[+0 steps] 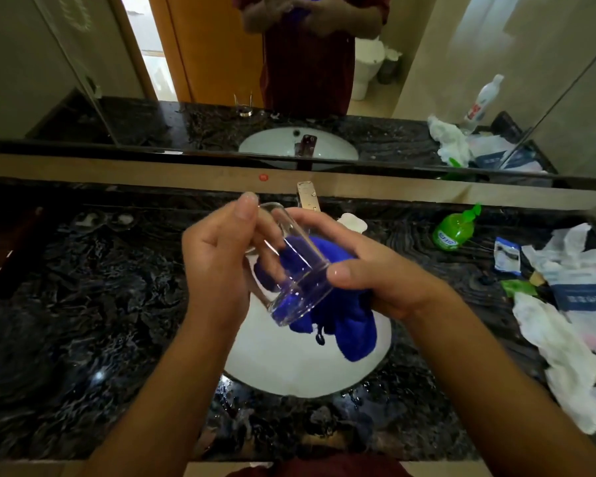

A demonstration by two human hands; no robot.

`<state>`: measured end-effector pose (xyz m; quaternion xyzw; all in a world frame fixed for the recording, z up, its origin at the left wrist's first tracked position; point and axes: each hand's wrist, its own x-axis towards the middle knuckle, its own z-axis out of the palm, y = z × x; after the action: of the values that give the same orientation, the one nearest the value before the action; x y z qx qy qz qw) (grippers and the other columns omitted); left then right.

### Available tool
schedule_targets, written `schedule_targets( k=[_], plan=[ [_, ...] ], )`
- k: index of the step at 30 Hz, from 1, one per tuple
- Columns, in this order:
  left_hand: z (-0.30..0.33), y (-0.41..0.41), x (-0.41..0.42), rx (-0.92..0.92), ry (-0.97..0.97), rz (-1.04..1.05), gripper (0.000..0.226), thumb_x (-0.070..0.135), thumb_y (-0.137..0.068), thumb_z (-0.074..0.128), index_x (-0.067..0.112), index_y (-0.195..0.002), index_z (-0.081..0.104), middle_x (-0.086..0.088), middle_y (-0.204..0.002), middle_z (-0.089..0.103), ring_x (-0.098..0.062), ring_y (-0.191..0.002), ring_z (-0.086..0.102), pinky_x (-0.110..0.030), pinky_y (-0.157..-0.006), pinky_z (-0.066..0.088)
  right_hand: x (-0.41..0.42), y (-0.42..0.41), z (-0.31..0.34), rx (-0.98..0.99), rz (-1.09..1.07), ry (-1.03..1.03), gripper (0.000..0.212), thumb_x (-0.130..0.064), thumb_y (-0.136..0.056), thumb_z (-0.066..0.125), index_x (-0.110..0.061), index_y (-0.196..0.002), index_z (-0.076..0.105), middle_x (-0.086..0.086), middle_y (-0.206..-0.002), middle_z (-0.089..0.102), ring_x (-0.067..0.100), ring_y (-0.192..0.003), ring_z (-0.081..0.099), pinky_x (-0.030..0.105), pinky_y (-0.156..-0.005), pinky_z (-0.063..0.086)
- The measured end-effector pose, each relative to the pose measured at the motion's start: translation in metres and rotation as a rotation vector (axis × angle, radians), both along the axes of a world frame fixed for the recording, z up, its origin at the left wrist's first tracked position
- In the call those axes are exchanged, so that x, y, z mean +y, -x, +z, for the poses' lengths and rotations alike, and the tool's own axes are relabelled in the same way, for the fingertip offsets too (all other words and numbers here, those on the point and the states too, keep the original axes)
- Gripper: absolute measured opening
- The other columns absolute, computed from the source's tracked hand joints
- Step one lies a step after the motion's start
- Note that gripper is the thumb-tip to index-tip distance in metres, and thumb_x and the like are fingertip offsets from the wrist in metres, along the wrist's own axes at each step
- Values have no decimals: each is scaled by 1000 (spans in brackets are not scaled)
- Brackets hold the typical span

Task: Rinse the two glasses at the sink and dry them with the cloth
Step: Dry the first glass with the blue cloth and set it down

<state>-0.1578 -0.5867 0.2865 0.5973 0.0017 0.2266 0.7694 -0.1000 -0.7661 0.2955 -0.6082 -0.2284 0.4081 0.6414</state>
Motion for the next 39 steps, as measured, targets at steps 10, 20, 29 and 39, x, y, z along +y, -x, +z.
schedule_targets(
  k=[10, 20, 29, 39],
  plan=[
    [-2, -5, -12, 94, -32, 157, 23, 49, -90, 61, 26, -94, 62, 4, -87, 63, -15, -79, 60, -37, -74, 52, -10, 7, -2, -105, -62, -71, 99, -20, -67, 79, -41, -154, 37, 1, -147, 58, 40, -124, 64, 58, -102, 54],
    [3, 2, -16, 265, 27, -5, 46, 53, -100, 50, 12, -110, 69, -2, -99, 76, -18, -88, 72, -40, -80, 59, -7, 15, -11, -256, -290, -66, 79, -23, -52, 91, -37, -119, 53, 2, -127, 64, 25, -105, 71, 37, -83, 58],
    [-16, 34, -32, 227, -122, 2, 65, 60, -87, 55, 34, -146, 46, 2, -140, 63, -12, -108, 71, -33, -82, 57, 1, 16, -7, -473, -638, -69, 86, -38, -55, 92, -40, -129, 47, -22, -132, 56, 10, -123, 61, 28, -98, 54],
    [-18, 20, -28, 222, 207, -108, 63, 59, -103, 28, 22, -150, 48, -6, -134, 70, -23, -116, 70, -44, -96, 56, 4, 40, 0, -704, -499, 52, 83, -11, -83, 85, -29, -151, 40, -15, -143, 54, 16, -127, 60, 36, -103, 54]
  ],
)
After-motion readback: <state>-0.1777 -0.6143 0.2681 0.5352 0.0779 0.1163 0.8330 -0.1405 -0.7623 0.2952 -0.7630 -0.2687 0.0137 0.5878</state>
